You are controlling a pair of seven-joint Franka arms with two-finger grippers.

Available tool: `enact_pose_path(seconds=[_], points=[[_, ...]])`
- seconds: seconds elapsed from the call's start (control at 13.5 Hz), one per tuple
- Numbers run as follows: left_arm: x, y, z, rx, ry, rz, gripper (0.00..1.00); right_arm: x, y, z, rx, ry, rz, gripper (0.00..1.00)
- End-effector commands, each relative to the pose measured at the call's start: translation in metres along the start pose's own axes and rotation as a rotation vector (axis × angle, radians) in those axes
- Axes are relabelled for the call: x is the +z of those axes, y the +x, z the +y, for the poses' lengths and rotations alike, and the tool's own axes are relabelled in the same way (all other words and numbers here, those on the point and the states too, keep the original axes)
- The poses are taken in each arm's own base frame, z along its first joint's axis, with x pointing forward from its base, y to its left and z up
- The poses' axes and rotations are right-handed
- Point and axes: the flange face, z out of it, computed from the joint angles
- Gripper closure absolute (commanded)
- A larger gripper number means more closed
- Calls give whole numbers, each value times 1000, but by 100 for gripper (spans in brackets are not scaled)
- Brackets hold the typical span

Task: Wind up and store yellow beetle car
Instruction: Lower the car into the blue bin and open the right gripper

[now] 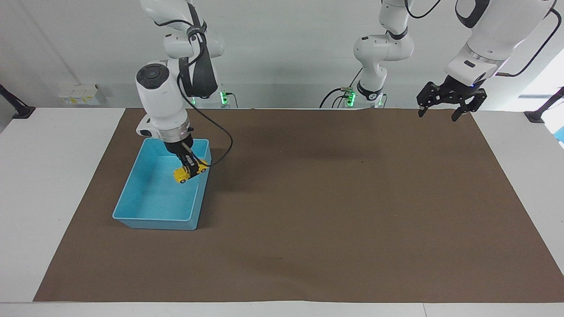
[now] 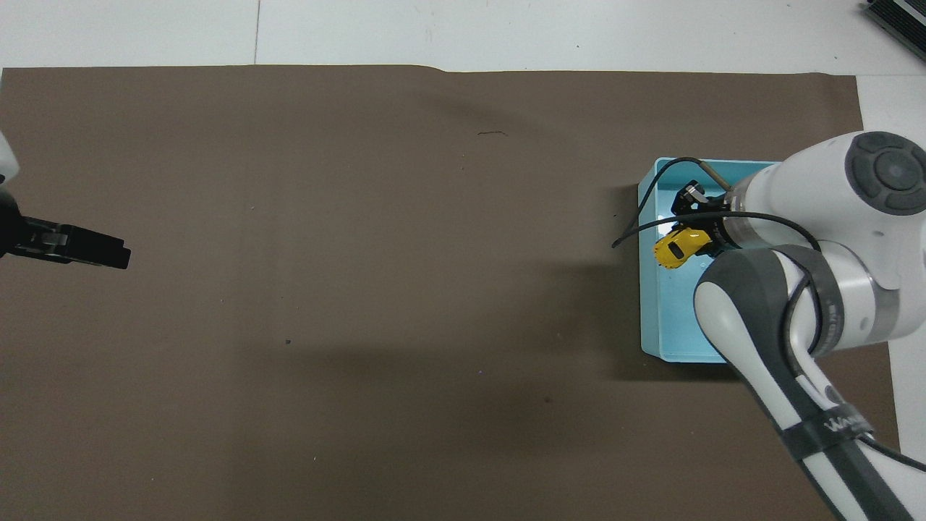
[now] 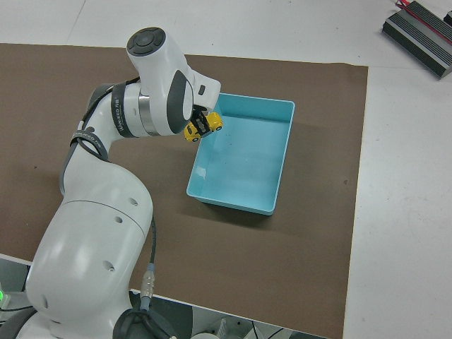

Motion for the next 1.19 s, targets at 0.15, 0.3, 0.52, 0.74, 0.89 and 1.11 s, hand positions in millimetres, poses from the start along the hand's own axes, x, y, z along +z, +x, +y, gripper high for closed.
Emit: enact_pose_path(seconds=[0.15,0.3,0.52,0.74,0.89,1.11], points=[[0,3,3,-4,7,-25,0,8,7,37,-247,-2,-27,100],[0,0,3,-11,8,-25,0,17,16,48,-359,-10,-37,100],[-2,3,0,-10,10,0,0,38,29,62,-533,-24,-66,100],[-2,4,3,-5,11,4,0,65,39,84,-660,-7,-46,100],[-2,3,1,-19,11,3,0,83,44,99,-746,7,-20,100],[-4,1,2,-14,10,-5,0,119,40,113,-796,14,-8,100]])
